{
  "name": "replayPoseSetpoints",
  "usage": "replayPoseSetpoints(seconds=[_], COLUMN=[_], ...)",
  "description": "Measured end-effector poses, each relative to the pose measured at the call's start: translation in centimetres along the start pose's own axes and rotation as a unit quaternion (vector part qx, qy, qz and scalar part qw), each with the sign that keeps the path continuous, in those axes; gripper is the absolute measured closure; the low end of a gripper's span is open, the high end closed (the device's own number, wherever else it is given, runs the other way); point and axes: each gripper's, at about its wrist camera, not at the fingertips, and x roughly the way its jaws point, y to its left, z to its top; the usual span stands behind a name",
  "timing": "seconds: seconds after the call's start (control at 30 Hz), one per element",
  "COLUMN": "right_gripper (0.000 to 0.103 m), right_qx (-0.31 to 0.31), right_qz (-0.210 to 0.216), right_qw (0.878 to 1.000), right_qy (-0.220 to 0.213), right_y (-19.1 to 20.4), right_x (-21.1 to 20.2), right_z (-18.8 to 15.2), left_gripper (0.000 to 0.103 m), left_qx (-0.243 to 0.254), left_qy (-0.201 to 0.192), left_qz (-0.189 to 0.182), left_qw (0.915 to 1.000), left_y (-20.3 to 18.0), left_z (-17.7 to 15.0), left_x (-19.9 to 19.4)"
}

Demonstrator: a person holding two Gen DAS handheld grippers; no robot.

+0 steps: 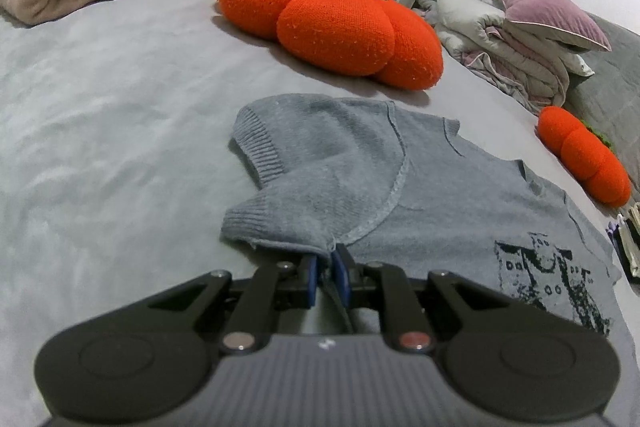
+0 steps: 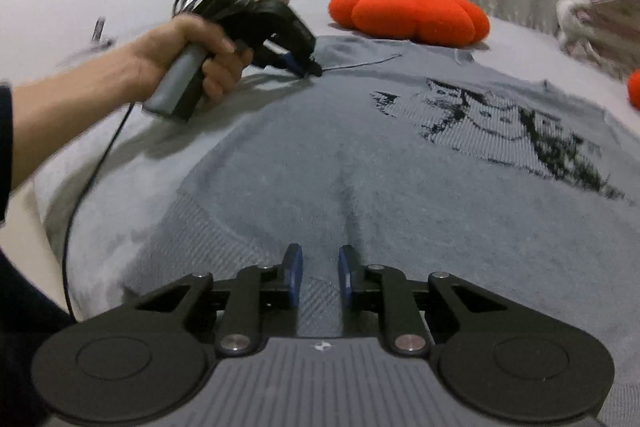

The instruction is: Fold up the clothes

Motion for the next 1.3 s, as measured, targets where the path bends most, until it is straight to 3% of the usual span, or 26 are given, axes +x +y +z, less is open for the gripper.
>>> replayPoseSetpoints(seconds=[0.07,0.13,0.23,0.33,0.4,0.57,0.73,0.87,0.97,1.03,1.1,1.23,1.3], right_gripper=[0.086,0.085,0.083,0.079,0.079,0.078,0.077,0.077,0.077,0.078,0.080,0.081,0.092], right_qx=[-0.001,-0.002,-0.008,-0.019,-0.016,0.005,0.050,0.074,0.060,0.051,0.044,0.082,0.103], right_qz=[-0.005,-0.010,-0.016,-0.024,-0.020,0.001,0.067,0.037,0.011,0.002,0.006,-0.016,-0.026], right_qw=[1.000,1.000,1.000,0.999,1.000,1.000,0.996,0.995,0.997,0.998,0.998,0.996,0.994], right_qy=[0.001,0.003,-0.007,-0.012,-0.014,-0.017,-0.031,-0.061,-0.049,-0.026,-0.035,-0.024,-0.016], right_y=[-0.5,-1.0,-0.4,0.6,0.5,0.0,-1.3,-3.2,-4.1,-4.6,-5.2,-7.6,-9.4], right_x=[-0.3,-0.5,-0.1,0.1,0.1,0.0,-1.2,-2.4,-1.8,-0.6,-0.4,-1.2,-1.8], right_z=[-0.2,-0.3,-0.7,-0.8,-0.8,-0.8,-0.4,0.2,-0.1,-0.9,-1.6,-1.5,-1.7], left_gripper=[0.085,0.080,0.084,0.084,0.083,0.069,0.068,0.067,0.067,0.067,0.067,0.064,0.060], left_qx=[-0.014,-0.068,-0.156,-0.188,-0.182,-0.175,-0.152,-0.121,-0.088,-0.070,-0.055,-0.028,-0.008], left_qy=[-0.001,-0.007,-0.019,-0.031,-0.030,-0.025,-0.007,0.014,0.030,0.042,0.042,0.048,0.063], left_qz=[-0.010,-0.034,-0.049,-0.044,-0.038,-0.034,-0.017,0.007,0.022,0.018,0.010,-0.023,-0.023], left_qw=[0.9999,0.9971,0.9864,0.9807,0.9820,0.9838,0.9882,0.9926,0.9954,0.9965,0.9975,0.9982,0.9977], left_y=[0.4,2.1,5.0,6.5,6.3,4.9,3.0,0.8,-1.4,-3.0,-4.7,-8.1,-9.4], left_z=[0.0,0.0,0.0,0.0,0.1,-0.1,-0.4,-2.1,-3.7,-4.8,-6.4,-10.9,-13.3], left_x=[-0.3,-0.7,-1.2,-1.9,-2.1,-2.2,-3.2,-4.6,-6.0,-7.2,-8.8,-11.6,-12.0])
